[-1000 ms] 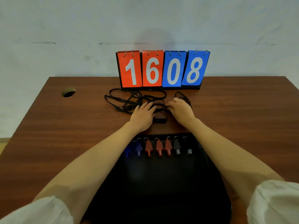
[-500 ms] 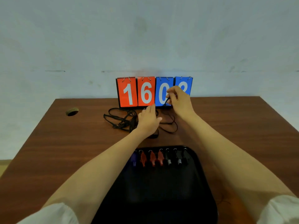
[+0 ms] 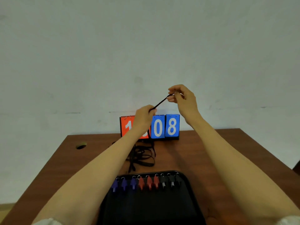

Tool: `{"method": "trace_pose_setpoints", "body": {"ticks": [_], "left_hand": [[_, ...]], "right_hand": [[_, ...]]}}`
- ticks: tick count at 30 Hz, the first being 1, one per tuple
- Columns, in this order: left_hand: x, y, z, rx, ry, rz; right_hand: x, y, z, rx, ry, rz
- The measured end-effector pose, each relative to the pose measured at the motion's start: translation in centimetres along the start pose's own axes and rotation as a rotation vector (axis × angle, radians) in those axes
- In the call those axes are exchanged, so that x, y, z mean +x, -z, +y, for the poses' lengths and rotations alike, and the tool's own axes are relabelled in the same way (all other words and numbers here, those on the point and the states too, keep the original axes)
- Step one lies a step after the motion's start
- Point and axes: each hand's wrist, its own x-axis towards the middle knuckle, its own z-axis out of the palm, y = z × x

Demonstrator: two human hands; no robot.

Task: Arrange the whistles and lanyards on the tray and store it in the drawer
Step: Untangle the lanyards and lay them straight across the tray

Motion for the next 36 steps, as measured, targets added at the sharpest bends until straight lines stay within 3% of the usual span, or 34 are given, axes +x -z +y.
{"method": "trace_pose_setpoints", "body": {"ticks": [6, 11, 19, 29, 31, 36], "left_hand": [[-0.5, 5.7, 2.8, 0.133, -0.116, 0.151], [-3.2, 8.6, 2.8, 0.337, -0.154, 0.162], [-8.4, 10.7, -1.3, 0.493, -0.061, 0.115], [-15.3, 9.6, -7.4, 0.802, 0.061, -0.017], [-16.6, 9.1, -8.6, 0.791, 0.135, -0.104], [-20.7, 8.1, -11.1, 0.511, 0.312, -0.257]], "right_hand": [[-1.3, 2.5, -3.1, 0.064, -0.017, 0.065], [-3.0, 3.6, -3.7, 0.145, -0.085, 0.149], [-7.1, 6.4, -0.9, -0.21, -0.142, 0.12], [-14.7, 8.7, 4.3, -0.428, -0.336, 0.154], [-16.5, 8.9, 5.8, -0.481, -0.366, 0.127], [-20.3, 9.2, 8.7, -0.631, -0.484, 0.007]]}}
